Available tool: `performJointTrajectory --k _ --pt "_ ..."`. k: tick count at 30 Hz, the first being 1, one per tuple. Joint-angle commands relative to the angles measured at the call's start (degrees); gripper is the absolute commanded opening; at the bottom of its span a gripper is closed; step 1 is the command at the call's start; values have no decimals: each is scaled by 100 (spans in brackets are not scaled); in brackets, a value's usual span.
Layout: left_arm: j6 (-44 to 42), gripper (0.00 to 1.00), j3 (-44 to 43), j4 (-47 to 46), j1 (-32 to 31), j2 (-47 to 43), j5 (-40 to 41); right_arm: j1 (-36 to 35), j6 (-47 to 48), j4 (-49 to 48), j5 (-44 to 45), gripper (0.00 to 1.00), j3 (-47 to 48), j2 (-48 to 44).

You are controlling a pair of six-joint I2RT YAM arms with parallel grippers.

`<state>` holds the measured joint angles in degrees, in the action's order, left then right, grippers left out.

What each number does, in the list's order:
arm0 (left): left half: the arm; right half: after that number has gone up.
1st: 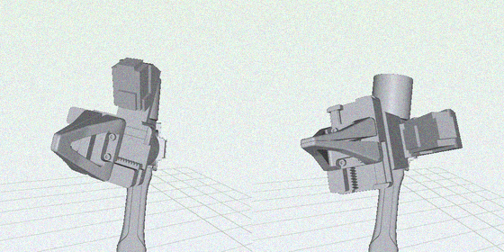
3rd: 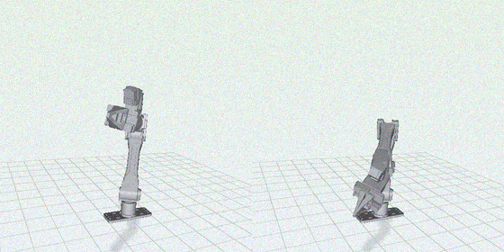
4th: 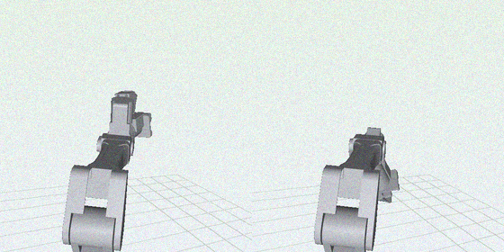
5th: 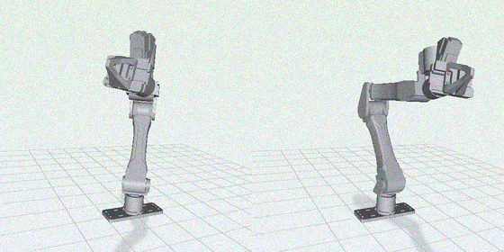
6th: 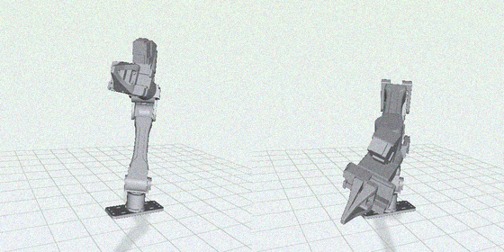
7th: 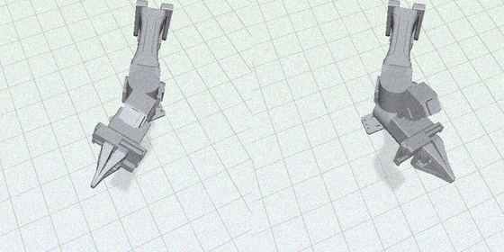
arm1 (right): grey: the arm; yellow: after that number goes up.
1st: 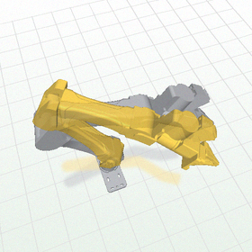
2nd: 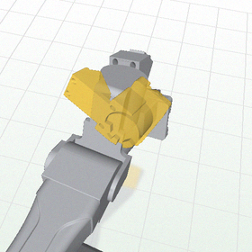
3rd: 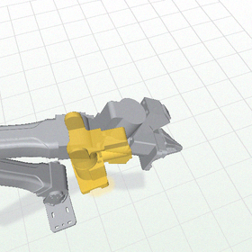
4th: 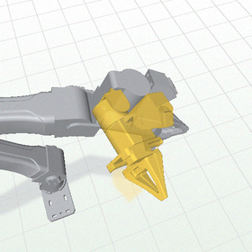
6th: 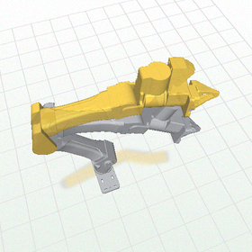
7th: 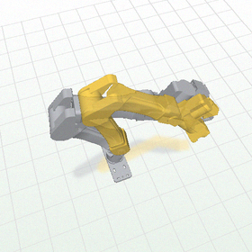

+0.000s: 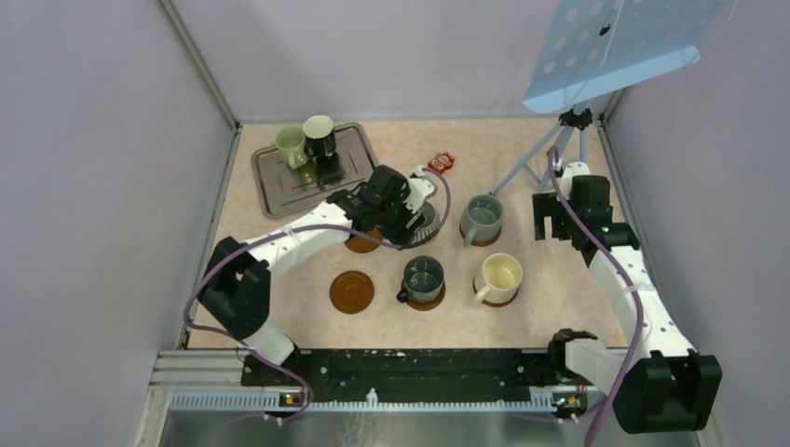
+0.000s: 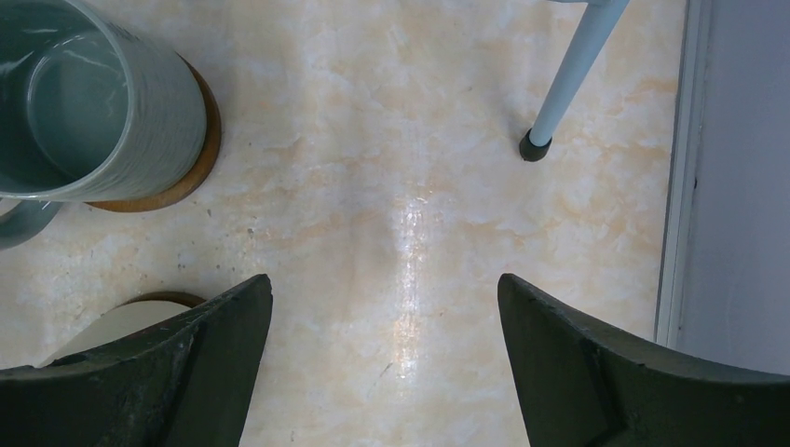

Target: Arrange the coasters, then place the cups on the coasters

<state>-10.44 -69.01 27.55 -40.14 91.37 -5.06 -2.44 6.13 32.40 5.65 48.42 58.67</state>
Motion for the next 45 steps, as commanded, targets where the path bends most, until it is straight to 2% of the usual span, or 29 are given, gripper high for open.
performJointTrajectory --k 1,10,15,19,21,23,27,31,35,38,41,45 --pt "25 77 -226 -230 15 205 21 25 -125 -215 -23 89 236 23" --pt "50 69 -319 -364 32 601 81 33 -132 -183 32 89 197 4" --pt "50 59 -325 -369 88 640 37 33 -132 -189 58 89 202 3" --pt "-3 58 -274 -381 103 593 -52 32 -117 -206 68 89 202 15" --pt "-3 63 -273 -351 118 570 -73 33 -112 -219 68 89 203 31" --pt "10 74 -294 -312 136 511 -112 26 -112 -234 72 89 216 53" --pt "25 90 -455 -35 264 254 -306 33 -112 -271 51 89 258 119" --pt "119 98 -874 355 790 -81 -838 33 -112 -277 -36 89 335 206" --pt "327 99 -1580 478 1531 -112 -907 33 -112 -227 -165 89 487 354" --pt "611 99 -2374 739 2285 275 -864 33 -121 -235 -231 89 604 436" --pt "1348 99 -3267 962 2883 856 -282 32 -120 -264 -213 89 722 542" --pt "1804 99 -4002 1247 3576 1474 198 32 -91 -270 -157 89 911 743"
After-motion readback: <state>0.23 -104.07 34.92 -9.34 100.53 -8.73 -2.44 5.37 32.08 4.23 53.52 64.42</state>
